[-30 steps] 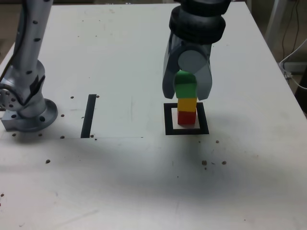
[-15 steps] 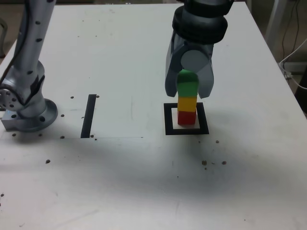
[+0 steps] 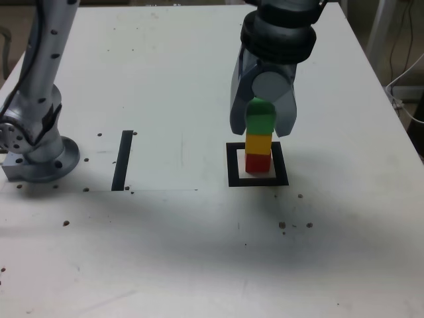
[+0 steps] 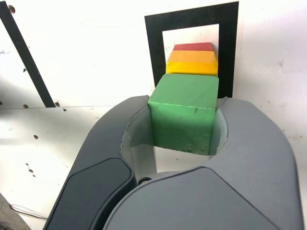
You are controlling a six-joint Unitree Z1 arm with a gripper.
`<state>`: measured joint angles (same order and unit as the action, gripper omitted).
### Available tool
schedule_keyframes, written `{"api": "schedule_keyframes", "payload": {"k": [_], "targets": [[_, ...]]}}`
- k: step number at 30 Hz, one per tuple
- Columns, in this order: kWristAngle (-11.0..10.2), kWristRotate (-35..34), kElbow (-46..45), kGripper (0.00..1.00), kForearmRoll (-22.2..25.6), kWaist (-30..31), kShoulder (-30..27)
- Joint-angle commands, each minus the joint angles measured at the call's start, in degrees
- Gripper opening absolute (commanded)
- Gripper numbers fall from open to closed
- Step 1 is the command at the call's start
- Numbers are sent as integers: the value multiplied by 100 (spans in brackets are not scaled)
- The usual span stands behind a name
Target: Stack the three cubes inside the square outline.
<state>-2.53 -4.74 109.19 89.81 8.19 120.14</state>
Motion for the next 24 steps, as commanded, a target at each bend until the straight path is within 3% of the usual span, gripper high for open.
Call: {"api": "schedule_keyframes", "payload": {"k": [1, 3, 5, 10, 12, 24], "targets": [[-24, 8, -9, 28, 85, -21, 42], [-33, 8, -10, 29, 73, -27, 48], [-35, 9, -14, 37, 57, -28, 51], [-17, 52, -46, 80, 30, -28, 54], [-12, 66, -67, 89, 28, -28, 54], [23, 63, -182, 92, 28, -28, 36]]}}
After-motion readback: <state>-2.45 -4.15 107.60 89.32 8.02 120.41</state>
